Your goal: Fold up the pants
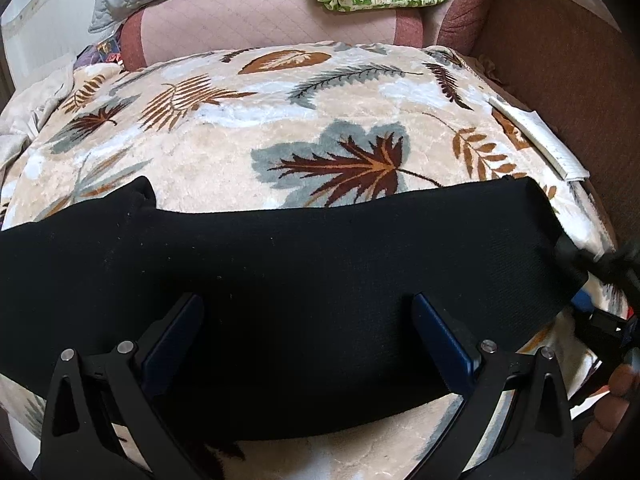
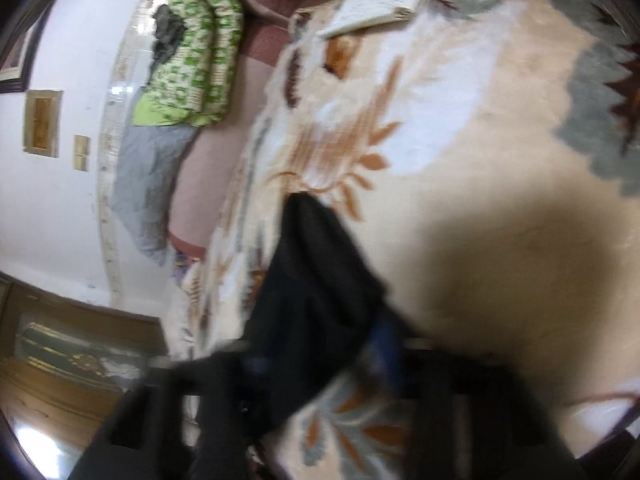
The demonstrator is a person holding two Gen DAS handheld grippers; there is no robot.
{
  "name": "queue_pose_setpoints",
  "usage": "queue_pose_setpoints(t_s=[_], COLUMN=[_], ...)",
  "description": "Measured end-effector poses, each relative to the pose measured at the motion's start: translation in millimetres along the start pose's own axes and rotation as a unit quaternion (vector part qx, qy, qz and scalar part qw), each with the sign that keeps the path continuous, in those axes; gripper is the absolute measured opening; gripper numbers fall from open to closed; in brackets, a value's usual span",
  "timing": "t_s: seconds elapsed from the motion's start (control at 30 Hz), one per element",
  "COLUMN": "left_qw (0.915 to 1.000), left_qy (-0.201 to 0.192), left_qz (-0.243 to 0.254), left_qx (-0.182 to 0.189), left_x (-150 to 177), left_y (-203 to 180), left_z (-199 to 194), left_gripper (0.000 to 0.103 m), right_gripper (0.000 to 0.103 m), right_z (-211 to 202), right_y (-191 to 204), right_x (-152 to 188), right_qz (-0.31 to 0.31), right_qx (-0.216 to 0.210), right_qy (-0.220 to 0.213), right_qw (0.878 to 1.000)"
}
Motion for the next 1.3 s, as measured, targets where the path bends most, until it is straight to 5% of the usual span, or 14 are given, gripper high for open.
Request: queue_pose_setpoints(t_s=[0.1, 0.27, 0.33, 0.4, 0.47, 0.57, 0.7, 0.8, 0.93, 1.03, 1.1, 1.3], left_qw=[0.9998, 0.9823, 0.9727, 0.9595, 0.9571, 0.9493, 0.9506, 0.9588, 0.9620, 0.9633, 0.9652, 0.9721], left_qy=[0.003, 0.047, 0.089, 0.135, 0.151, 0.175, 0.162, 0.162, 0.161, 0.162, 0.173, 0.150], left_qz=[0.004, 0.000, 0.016, 0.038, 0.054, 0.114, 0.199, 0.192, 0.188, 0.185, 0.160, 0.114], left_qx=[0.022, 0.181, 0.214, 0.244, 0.241, 0.235, 0.175, 0.133, 0.115, 0.107, 0.112, 0.140], left_x=[-3.6, -39.4, -62.7, -87.7, -103.8, -110.6, -100.9, -106.1, -111.0, -111.4, -110.5, -106.4], left_y=[-1.1, -11.8, -26.5, -46.1, -59.5, -78.9, -90.7, -79.0, -64.7, -50.2, -35.6, 30.1], left_z=[-5.0, -26.8, -29.2, -27.1, -25.0, -27.0, -31.7, -21.8, -15.9, -16.8, -16.3, -28.1], left_gripper=[0.103, 0.103, 0.103, 0.103, 0.103, 0.103, 0.103, 0.103, 0.101, 0.062, 0.024, 0.016], right_gripper=[0.009, 0.009, 0.009, 0.009, 0.009, 0.009, 0.009, 0.009, 0.009, 0.009, 0.009, 0.008], right_z=[-1.8, -2.2, 0.0, 8.0, 18.9, 38.7, 53.7, 58.2, 66.2, 69.1, 72.3, 85.0], right_y=[-0.9, 35.4, 55.6, 83.4, 106.8, 123.0, 130.2, 138.2, 146.7, 151.6, 160.7, 178.3], right_x=[0.6, 15.9, 28.8, 52.5, 80.6, 116.7, 137.2, 149.1, 174.0, 179.7, 188.8, 230.4], right_qz=[-0.002, -0.129, -0.207, -0.319, -0.419, -0.513, -0.555, -0.574, -0.616, -0.624, -0.636, -0.689], right_qx=[-0.006, 0.045, 0.094, 0.159, 0.203, 0.229, 0.235, 0.224, 0.211, 0.209, 0.202, 0.191], right_qy=[-0.003, -0.023, -0.035, -0.049, -0.059, -0.048, -0.038, -0.034, -0.021, -0.018, -0.022, -0.027], right_qw=[1.000, 0.990, 0.973, 0.933, 0.883, 0.826, 0.797, 0.787, 0.758, 0.753, 0.745, 0.699])
Point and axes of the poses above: each gripper's, at about its wrist camera, not at the fingertips, and z roughly the way its jaws point, y to its left, x to its underside, the point moved 2 cm from there along z, roughly the way its jaws point, and after that the axes turned 15 degrees about -x, right-handed, at the moved point
